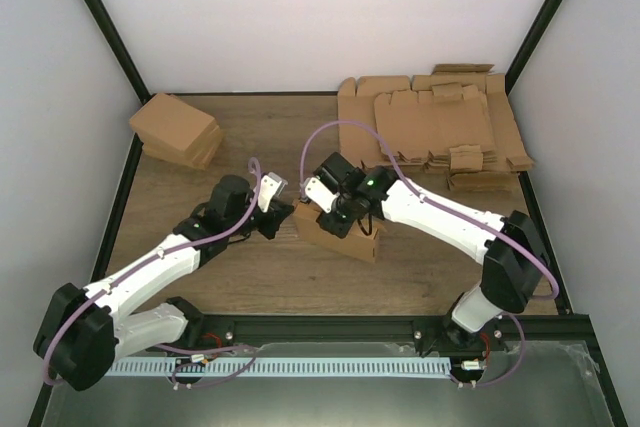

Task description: Fold the paper box

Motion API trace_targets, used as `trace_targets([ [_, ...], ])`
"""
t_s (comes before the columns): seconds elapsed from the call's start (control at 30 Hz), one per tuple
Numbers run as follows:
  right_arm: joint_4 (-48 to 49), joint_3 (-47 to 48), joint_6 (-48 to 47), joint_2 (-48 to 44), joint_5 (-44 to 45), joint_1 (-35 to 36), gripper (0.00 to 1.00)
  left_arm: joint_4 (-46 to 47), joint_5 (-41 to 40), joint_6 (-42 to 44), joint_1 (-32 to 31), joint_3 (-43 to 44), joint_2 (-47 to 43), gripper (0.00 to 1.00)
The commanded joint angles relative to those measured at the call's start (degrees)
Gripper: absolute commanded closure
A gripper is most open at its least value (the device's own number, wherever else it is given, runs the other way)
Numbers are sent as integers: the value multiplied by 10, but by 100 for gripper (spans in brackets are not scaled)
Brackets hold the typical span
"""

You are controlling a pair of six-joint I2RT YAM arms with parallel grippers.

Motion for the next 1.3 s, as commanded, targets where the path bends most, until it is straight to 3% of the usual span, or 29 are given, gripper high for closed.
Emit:
trace_targets([
  [0.0,52,-8,-15,-22,31,17,65,-15,23,11,-8,-9,-3,96],
  [0.17,49,-18,-15,-14,33,17,68,-18,22,4,-9,-5,-3,96],
  [0.37,59,-38,-16,-23,29,18,69,-31,1,-31,-9,16,-25,74],
  [0.6,56,-41,-15,-24,23,17,69,-49,-29,-24,-9,47,-11,70],
  [0.9,53,-39,-15,-23,21,18,70,-60,-46,-6,-9,75,20,73],
  [1.1,52,-37,-17,-18,20,17,70,-64,-72,3,-8,79,15,51],
  [1.27,51,-36,-19,-14,20,18,70,-57,-41,22,-7,83,26,51],
])
